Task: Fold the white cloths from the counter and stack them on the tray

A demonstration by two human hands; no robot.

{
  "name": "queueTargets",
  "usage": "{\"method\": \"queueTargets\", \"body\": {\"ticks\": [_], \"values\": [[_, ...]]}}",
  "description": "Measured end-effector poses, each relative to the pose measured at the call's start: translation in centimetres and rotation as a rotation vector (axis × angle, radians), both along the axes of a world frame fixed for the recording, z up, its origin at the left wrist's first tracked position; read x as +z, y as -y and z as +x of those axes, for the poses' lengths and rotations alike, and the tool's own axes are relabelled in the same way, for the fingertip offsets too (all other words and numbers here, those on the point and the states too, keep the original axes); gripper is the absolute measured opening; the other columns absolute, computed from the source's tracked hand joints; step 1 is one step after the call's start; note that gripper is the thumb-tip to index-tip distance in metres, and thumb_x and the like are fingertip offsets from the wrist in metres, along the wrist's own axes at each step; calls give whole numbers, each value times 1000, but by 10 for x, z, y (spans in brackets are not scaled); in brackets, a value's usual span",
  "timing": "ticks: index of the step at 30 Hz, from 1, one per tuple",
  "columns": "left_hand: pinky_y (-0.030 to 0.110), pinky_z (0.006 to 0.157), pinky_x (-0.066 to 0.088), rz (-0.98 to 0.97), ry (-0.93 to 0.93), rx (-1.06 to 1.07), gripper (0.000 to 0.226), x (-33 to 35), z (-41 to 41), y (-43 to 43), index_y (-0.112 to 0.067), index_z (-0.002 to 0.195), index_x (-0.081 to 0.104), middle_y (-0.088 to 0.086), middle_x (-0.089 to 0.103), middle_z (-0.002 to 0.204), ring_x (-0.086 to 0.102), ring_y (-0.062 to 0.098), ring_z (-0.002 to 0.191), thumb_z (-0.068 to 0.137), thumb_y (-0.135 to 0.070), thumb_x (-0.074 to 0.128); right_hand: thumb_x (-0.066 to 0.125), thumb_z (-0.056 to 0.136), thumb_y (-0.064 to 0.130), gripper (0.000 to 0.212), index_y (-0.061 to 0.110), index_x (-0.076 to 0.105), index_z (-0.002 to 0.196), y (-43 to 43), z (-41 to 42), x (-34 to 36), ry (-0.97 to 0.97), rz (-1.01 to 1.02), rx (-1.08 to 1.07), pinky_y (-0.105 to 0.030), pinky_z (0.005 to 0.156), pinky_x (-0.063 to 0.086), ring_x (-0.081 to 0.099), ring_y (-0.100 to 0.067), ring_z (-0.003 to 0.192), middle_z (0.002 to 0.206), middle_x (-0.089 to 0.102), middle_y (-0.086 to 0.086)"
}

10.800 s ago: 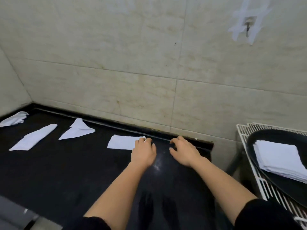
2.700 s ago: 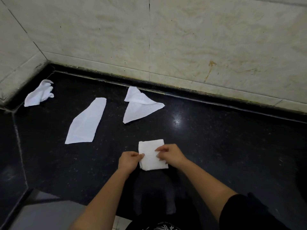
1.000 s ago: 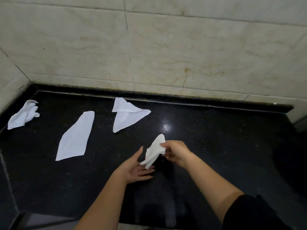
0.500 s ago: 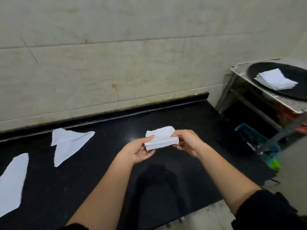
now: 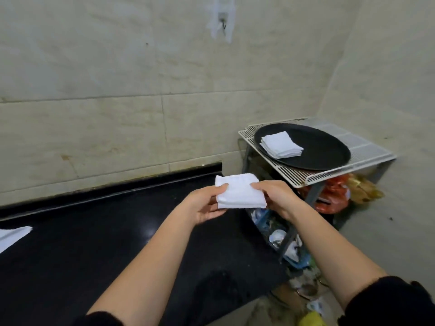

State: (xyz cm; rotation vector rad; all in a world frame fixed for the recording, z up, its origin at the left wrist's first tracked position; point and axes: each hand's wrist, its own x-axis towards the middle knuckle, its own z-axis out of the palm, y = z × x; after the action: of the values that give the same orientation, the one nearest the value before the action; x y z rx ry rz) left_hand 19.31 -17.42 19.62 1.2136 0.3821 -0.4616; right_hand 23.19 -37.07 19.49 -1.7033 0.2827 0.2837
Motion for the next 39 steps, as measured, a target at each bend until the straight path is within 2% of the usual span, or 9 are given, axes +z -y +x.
{"method": "queueTargets", "body": {"ticks": [4,7,11,14,19,22,27,34,39], "values": [[23,56,56,40,70,-7,23,21,40,46,-16,110,61,-1,68,89,66,12,76,90,-26,65,68,85,15,25,1,70,105,44,32,28,75,5,2,-35,71,46,61,-26,83,97,71,-14],[20,56,53,67,127,0,22,28,77,81,-21,110,60,-6,68,87,63,8,75,90,-30,64,64,89,10,16,5,65,103,75,61,46,149,17,-24,-31,67,44,61,-22,81,95,67,-10],[22,62,49,82,158,5,25,27,128,123,-23,111,60,-7,67,86,62,7,75,88,-31,67,64,87,18,23,6,64,107,116,112,50,144,-51,-25,-26,54,45,61,-18,74,95,66,-9],[23,63,49,81,178,-2,25,29,168,146,-22,111,59,-7,68,87,63,7,75,88,-31,67,65,86,21,13,10,65,92,142,153,53,141,-111,3,-28,55,41,56,-18,69,83,63,-6],[19,47,51,134,209,43,6,40,219,172,-22,96,62,-5,68,80,62,9,68,91,-24,65,63,90,20,11,11,68,87,167,210,58,166,-151,45,-27,53,40,52,-18,68,80,61,-6],[21,53,54,214,208,46,3,41,239,180,-21,96,59,-3,65,80,60,10,68,95,-19,60,61,93,22,10,17,68,88,171,235,57,191,-152,79,-24,48,37,47,-15,55,74,60,-5],[27,60,54,333,219,138,4,35,259,190,-18,97,59,1,64,79,59,14,68,94,-17,61,61,93,25,16,13,69,102,181,271,48,184,-180,183,-21,41,31,40,-11,42,62,56,-1],[32,65,55,378,198,282,4,31,265,203,-19,93,61,6,66,90,61,22,81,92,-17,64,59,94,26,16,17,68,103,188,299,44,132,-170,342,-26,49,35,45,-15,58,73,58,0],[25,55,52,436,176,345,24,21,260,213,-11,115,61,8,66,96,61,17,75,92,-16,64,61,93,27,16,17,67,104,193,309,24,128,-211,401,-26,54,41,50,-17,67,88,63,-2]]}}
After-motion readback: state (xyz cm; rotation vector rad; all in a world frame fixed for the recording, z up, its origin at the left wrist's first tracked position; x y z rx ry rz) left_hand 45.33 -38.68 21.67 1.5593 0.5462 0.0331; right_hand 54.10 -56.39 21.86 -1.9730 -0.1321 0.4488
